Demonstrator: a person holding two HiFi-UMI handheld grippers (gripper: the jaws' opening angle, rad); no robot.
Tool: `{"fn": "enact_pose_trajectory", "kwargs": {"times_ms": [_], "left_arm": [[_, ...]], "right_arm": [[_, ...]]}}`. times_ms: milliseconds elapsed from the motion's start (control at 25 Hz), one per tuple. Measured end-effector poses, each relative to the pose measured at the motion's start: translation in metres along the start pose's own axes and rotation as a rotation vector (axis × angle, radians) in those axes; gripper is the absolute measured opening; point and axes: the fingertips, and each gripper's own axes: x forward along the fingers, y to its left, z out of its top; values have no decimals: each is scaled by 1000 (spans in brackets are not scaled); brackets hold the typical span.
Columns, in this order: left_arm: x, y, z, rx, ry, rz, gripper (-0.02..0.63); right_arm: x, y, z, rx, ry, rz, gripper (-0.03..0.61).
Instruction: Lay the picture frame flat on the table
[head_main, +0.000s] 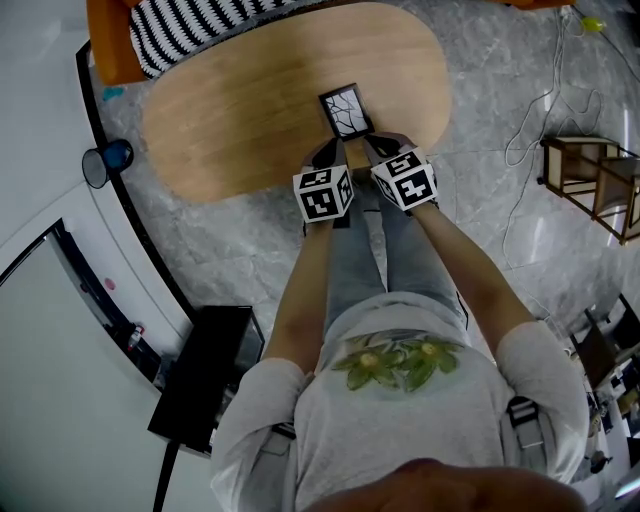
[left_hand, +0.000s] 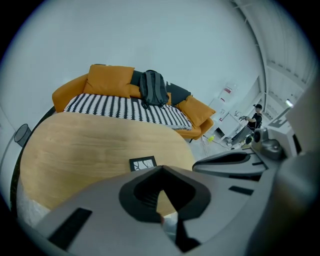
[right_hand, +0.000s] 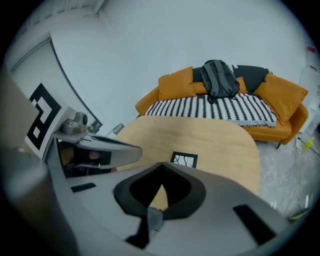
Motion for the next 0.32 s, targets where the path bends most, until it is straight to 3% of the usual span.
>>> {"fn": "enact_pose_trajectory", "kwargs": {"times_ms": [320], "left_arm": [[0,0,-2,-10,10,20,15]], "right_arm": [[3,-2,2,-3,1,-4,6]]}}
